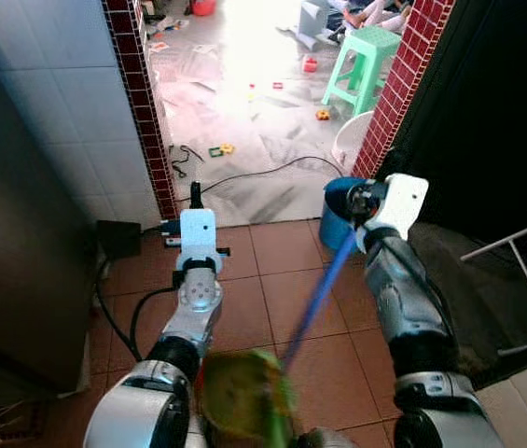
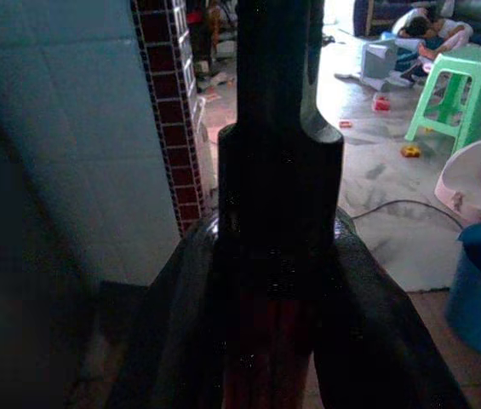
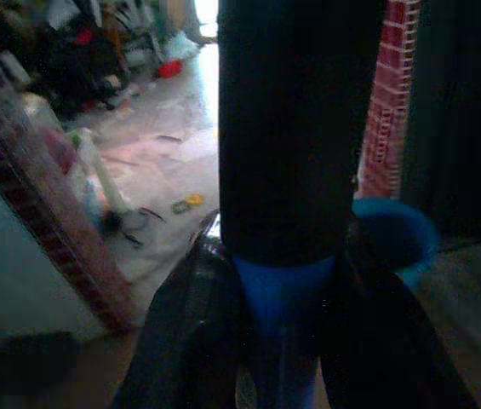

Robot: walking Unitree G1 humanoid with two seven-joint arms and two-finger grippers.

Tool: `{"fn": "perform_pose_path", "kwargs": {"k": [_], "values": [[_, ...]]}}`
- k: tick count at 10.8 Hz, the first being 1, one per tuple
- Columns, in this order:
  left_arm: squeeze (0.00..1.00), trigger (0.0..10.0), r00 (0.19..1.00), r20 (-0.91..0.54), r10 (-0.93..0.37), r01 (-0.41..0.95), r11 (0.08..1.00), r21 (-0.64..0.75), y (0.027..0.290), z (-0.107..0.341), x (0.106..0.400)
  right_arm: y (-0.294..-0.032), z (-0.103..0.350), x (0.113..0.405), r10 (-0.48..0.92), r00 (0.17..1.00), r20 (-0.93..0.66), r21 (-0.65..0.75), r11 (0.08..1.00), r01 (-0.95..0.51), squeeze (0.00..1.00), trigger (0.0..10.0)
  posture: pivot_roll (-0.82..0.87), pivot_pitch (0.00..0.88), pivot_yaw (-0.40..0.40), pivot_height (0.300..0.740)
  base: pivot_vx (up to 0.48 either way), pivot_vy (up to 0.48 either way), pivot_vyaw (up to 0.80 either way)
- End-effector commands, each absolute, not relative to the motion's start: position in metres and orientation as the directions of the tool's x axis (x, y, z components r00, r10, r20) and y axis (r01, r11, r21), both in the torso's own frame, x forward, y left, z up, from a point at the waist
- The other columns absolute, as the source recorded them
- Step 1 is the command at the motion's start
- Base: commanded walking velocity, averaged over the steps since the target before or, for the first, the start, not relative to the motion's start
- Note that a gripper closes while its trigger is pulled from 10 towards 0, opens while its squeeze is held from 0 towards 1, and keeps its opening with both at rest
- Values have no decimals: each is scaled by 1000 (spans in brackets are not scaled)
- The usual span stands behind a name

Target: Sweep floor

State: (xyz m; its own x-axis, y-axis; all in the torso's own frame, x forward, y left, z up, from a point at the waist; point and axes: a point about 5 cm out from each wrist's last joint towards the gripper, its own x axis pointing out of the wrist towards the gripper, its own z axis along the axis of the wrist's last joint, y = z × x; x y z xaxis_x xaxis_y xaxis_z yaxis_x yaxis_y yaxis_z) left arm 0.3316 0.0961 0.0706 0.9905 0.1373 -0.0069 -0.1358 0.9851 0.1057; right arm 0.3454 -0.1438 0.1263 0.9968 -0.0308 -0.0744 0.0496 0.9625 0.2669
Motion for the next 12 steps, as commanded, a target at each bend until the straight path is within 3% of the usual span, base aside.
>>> {"fn": "perform_pose_path", "kwargs": {"k": [1,6,10,12], "values": [[0,10000,990,26,137,-139,984,110,93,77,335,-138,145,351,12,1000,-10,367,930,-8,0,10000,-99,21,-23,740,0,0,0],[0,10000,994,-14,111,-109,989,103,88,71,334,-132,169,355,92,993,73,411,904,-114,0,10000,-105,16,-24,740,0,0,0],[0,10000,996,-50,70,-67,996,62,86,67,333,-141,231,361,76,935,346,239,957,-167,0,10000,-103,15,-27,740,0,0,0],[0,10000,997,-62,40,-38,998,45,85,66,333,-144,249,363,66,908,413,220,961,-169,0,10000,-104,13,-25,740,0,0,0]]}}
